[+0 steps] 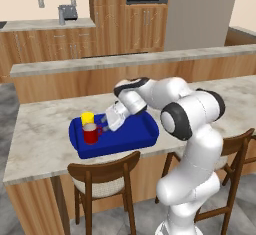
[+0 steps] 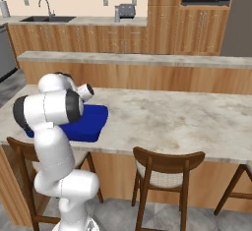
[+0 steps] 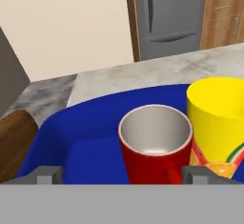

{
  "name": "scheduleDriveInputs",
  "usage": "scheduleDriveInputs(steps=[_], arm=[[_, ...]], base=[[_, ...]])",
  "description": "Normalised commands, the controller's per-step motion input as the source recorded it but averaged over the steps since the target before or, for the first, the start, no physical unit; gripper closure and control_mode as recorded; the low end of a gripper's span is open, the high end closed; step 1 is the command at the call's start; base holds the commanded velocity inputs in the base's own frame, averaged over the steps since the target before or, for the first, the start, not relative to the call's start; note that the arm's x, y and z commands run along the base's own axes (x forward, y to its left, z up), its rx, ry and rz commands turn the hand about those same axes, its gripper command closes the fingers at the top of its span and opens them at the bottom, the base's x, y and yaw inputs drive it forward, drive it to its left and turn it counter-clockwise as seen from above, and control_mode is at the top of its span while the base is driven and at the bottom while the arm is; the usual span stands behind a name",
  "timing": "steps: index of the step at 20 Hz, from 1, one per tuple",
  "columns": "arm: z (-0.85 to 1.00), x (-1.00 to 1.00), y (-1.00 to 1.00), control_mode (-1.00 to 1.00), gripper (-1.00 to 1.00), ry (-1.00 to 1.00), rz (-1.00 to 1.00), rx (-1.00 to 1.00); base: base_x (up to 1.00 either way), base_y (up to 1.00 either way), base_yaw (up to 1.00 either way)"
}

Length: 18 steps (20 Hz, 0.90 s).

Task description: There is a tray on the dining counter. Grab the cup, mug, and pitcher and place them on the tray. The pitcher may be placed next to the tray if it cannot fit the tray.

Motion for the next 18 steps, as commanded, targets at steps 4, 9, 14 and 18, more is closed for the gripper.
scheduleDriveInputs(steps=[4,9,14,18], arm=[[0.73,-0.72,-0.39,-1.00,-1.00,0.00,-0.13,0.00],[0.62,-0.78,-0.39,-1.00,-1.00,0.00,-0.27,-0.01],[0.63,-0.62,-0.61,-1.00,-1.00,0.02,-0.49,-0.01],[0.56,-0.35,-0.49,-1.00,-1.00,0.09,-0.53,-0.08]], base=[[0.00,0.00,0.00],[0.00,0.00,0.00],[0.00,0.00,0.00],[0.00,0.00,0.00]])
